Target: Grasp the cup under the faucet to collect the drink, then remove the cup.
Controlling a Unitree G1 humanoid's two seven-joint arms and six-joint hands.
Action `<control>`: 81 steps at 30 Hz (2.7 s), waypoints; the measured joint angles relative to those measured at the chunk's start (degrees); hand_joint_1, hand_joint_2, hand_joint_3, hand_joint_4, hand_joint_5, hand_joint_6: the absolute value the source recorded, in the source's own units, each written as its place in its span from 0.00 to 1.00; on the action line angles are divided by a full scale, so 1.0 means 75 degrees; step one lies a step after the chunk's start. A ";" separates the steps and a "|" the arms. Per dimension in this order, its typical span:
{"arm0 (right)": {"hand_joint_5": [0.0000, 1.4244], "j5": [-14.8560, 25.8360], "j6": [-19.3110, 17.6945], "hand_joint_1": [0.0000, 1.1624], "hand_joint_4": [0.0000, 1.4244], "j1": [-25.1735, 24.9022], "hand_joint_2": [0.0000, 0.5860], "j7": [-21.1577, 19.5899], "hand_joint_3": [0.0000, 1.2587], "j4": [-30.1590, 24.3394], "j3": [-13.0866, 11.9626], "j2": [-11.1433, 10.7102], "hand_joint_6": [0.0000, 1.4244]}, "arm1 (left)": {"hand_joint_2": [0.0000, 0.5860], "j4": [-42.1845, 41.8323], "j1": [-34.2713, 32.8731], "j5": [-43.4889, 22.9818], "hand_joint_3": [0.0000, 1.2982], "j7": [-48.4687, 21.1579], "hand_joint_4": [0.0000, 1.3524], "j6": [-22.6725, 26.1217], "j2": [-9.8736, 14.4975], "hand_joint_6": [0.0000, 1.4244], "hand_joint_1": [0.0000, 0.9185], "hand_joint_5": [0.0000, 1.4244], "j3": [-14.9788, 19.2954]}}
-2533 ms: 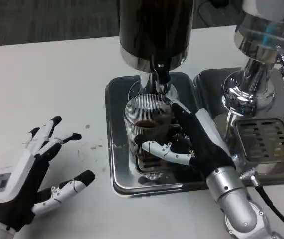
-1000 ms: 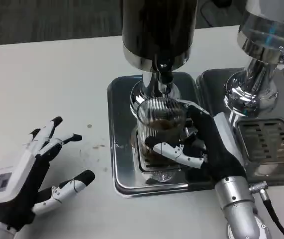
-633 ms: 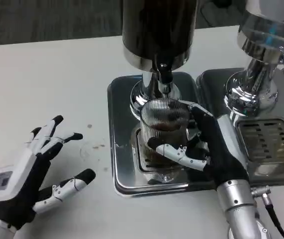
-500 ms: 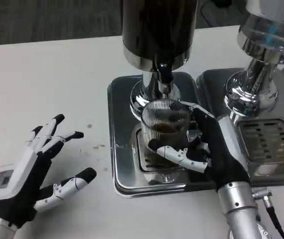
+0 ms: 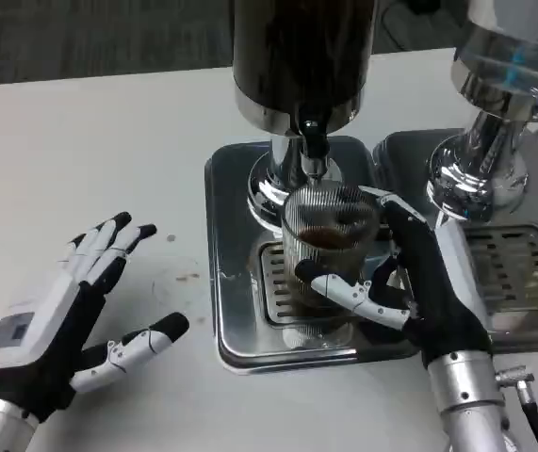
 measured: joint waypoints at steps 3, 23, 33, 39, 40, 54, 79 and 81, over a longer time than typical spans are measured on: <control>0.58 0.0002 -0.0005 0.78 0.43 0.0127 0.30 0.0000 0.39 -0.0118 -0.0027 -0.0002 0.76 | 0.20 0.0021 -0.0027 0.0000 0.07 -0.0132 0.00 -0.0001 0.0000 0.00 0.00 0.00 -0.0029; 0.59 -0.0166 -0.0001 0.78 0.43 0.1238 0.30 0.0360 0.40 -0.1827 -0.0099 -0.0150 0.77 | 0.19 0.0046 -0.0200 0.0010 0.00 -0.0835 0.00 0.0118 0.0096 0.00 0.00 0.00 -0.0187; 0.59 -0.0182 0.0003 0.78 0.43 0.1823 0.30 0.0746 0.41 -0.2637 -0.0052 -0.0206 0.79 | 0.19 -0.0230 -0.0204 0.0013 0.00 -0.1113 0.00 0.0235 0.0213 0.00 0.00 0.00 -0.0190; 0.59 -0.0218 0.0001 0.78 0.44 0.2239 0.30 0.0891 0.41 -0.3022 0.0092 -0.0263 0.79 | 0.19 -0.0509 -0.0154 0.0017 0.00 -0.1223 0.00 0.0361 0.0333 0.00 0.00 0.00 -0.0190; 0.60 -0.0233 -0.0001 0.78 0.44 0.2266 0.30 0.0900 0.41 -0.3051 0.0111 -0.0274 0.79 | 0.19 -0.0540 -0.0131 0.0020 0.00 -0.1233 0.00 0.0378 0.0339 0.00 0.00 0.00 -0.0191; 0.60 -0.0272 -0.0018 0.78 0.45 0.3043 0.31 0.1245 0.42 -0.4185 0.0237 -0.0429 0.79 | 0.23 -0.1879 0.0583 0.0302 0.00 -0.1606 0.00 0.0910 0.0513 0.00 0.00 0.00 -0.0201; 0.61 -0.0124 -0.0023 0.76 0.46 0.3561 0.32 0.1605 0.43 -0.4770 0.0146 -0.0635 0.80 | 0.24 -0.3164 0.1760 0.0353 0.00 -0.1572 0.00 0.1548 0.0433 0.00 0.00 0.00 0.0213; 0.61 -0.0124 -0.0023 0.76 0.46 0.3575 0.33 0.1612 0.43 -0.4782 0.0145 -0.0635 0.80 | 0.24 -0.3176 0.1787 0.0353 0.00 -0.1572 0.00 0.1561 0.0432 0.00 0.00 0.00 0.0214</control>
